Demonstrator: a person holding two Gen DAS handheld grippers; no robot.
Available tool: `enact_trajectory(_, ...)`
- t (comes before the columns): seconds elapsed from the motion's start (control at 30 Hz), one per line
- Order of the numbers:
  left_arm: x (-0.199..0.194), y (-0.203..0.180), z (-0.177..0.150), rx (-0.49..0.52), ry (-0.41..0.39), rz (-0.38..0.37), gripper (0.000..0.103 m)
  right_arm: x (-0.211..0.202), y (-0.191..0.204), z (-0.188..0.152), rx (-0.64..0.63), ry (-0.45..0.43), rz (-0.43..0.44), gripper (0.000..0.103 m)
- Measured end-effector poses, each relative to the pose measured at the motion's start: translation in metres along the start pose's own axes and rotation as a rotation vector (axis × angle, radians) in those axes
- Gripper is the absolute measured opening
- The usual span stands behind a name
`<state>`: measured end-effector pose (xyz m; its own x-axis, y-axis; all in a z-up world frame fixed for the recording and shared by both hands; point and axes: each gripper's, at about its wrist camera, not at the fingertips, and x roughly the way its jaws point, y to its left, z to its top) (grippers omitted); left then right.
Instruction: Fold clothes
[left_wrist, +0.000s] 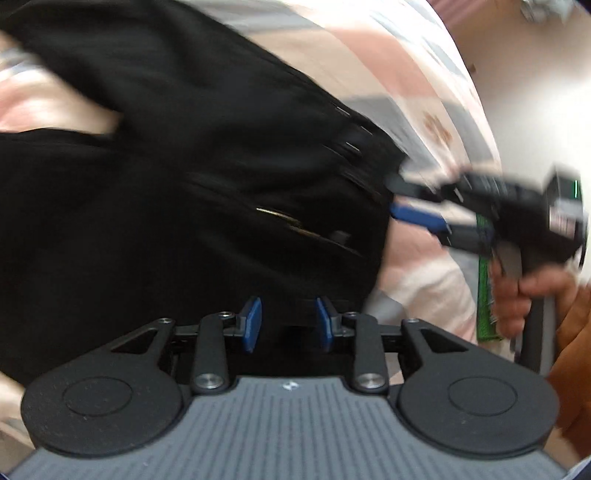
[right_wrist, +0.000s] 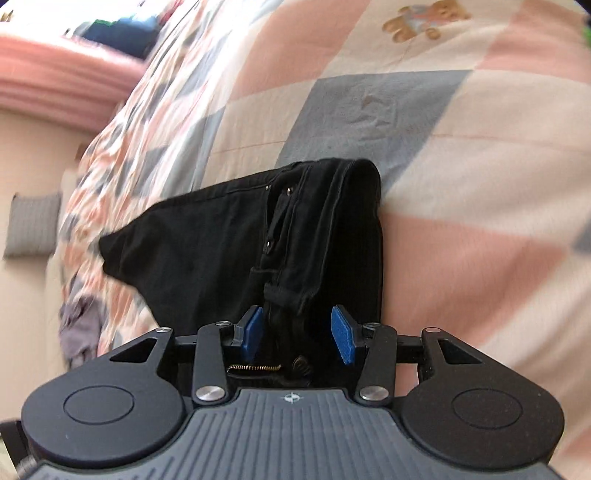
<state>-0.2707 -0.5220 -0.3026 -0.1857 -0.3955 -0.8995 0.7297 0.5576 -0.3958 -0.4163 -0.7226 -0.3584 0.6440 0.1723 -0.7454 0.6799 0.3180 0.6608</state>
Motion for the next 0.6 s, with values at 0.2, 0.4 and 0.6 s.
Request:
enact_trajectory(0.2,0.054,-0.08,-0.023,0.154,-0.073,0.242,0.03,0.007,-0.007,0.022,-0.12,0.112,0.047,0.047)
enact_trajectory(0.4,0.091,-0.111,-0.044,0.347,-0.12,0.496,0.039,0.018,-0.021,0.026,-0.125,0.167,0.103,0.047)
enact_trajectory(0.6,0.093,-0.137,-0.076,0.515,-0.131,0.647,0.049,0.039,-0.023,0.021,-0.129,0.228,0.182,0.05)
